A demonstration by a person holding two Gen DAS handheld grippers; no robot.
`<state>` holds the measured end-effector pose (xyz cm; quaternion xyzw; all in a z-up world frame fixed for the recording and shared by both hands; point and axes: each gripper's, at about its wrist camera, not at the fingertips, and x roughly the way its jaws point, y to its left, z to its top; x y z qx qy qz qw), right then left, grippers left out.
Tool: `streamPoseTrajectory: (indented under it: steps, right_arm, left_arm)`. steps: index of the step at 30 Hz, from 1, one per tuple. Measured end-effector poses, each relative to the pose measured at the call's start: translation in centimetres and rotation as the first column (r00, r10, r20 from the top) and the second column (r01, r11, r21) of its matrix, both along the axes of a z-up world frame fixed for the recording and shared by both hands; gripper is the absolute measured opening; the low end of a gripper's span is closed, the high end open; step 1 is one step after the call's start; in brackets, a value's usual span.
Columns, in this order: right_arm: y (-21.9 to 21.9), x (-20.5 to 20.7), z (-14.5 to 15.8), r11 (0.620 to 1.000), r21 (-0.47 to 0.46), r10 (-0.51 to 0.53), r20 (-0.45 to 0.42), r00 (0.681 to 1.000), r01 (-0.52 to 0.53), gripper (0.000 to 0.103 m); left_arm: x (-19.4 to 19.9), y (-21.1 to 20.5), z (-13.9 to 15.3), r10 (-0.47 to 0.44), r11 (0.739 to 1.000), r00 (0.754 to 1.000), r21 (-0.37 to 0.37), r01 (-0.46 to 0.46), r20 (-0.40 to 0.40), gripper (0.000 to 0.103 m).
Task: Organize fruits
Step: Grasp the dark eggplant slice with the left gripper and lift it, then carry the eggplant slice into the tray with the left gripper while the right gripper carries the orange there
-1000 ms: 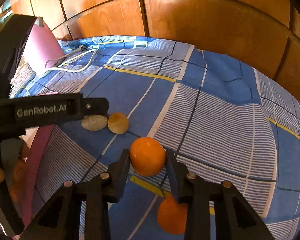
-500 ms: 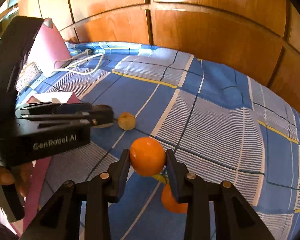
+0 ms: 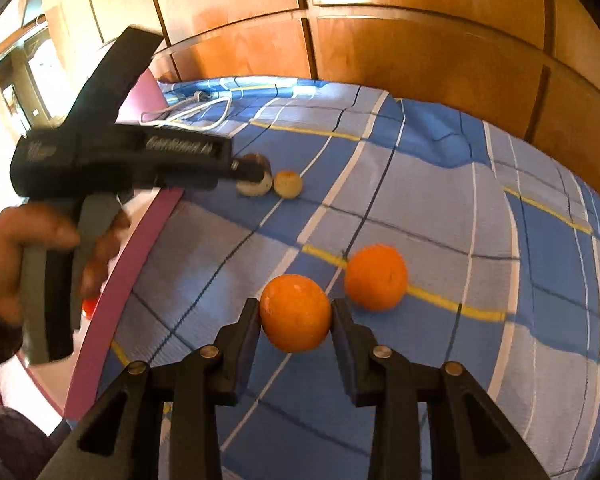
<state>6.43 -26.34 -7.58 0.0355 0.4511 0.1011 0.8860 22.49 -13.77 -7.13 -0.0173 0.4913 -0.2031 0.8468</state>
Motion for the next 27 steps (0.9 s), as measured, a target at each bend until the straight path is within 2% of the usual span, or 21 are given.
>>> streamPoseTrajectory:
  steps: [3,6,9,10,13,17,22,27]
  right_arm:
    - [-0.1,-0.2,-0.6,1.000,0.014,-0.003,-0.018,1.000,0.003,0.036]
    - [0.0,-0.1,-0.9,1.000,0.021,-0.005,-0.021,1.000,0.005,0.036]
    - [0.1,0.0,-1.1,1.000,0.021,-0.002,-0.023,1.000,0.002,0.036]
    - [0.1,0.0,-1.3,1.000,0.018,0.000,-0.027,1.000,0.001,0.036]
    - [0.2,-0.1,-1.7,1.000,0.016,-0.005,-0.031,0.999,0.005,0.036]
    - [0.1,-0.2,-1.7,1.000,0.027,-0.010,-0.038,0.999,0.012,0.036]
    - [0.4,-0.1,-1.8,1.000,0.014,-0.020,-0.044,0.999,0.020,0.036]
    - [0.6,-0.2,-1.7,0.999,0.005,-0.034,-0.052,0.998,0.034,0.036]
  left_arm:
    - [0.2,-0.8,-0.4,-0.023,0.999,1.000,0.039,0.024,-0.012,0.059]
    - [1.0,-0.8,-1.1,0.001,0.999,1.000,0.046,0.000,-0.025,0.059]
    - [1.9,-0.3,-1.3,0.037,0.999,0.999,0.039,-0.037,-0.021,0.052]
    - [1.9,-0.2,-1.2,0.043,0.998,0.999,0.036,-0.043,-0.020,0.043]
    - [1.9,0.1,-1.2,0.036,0.999,0.999,0.032,-0.036,-0.005,0.042]
    - [0.7,0.5,-0.9,0.026,0.999,1.000,0.036,-0.026,0.015,0.042]
    - [-1.9,1.1,0.9,0.001,0.999,0.995,0.050,-0.006,0.097,0.042]
    - [-4.7,2.8,2.9,-0.021,0.999,0.991,-0.033,0.026,0.134,0.042]
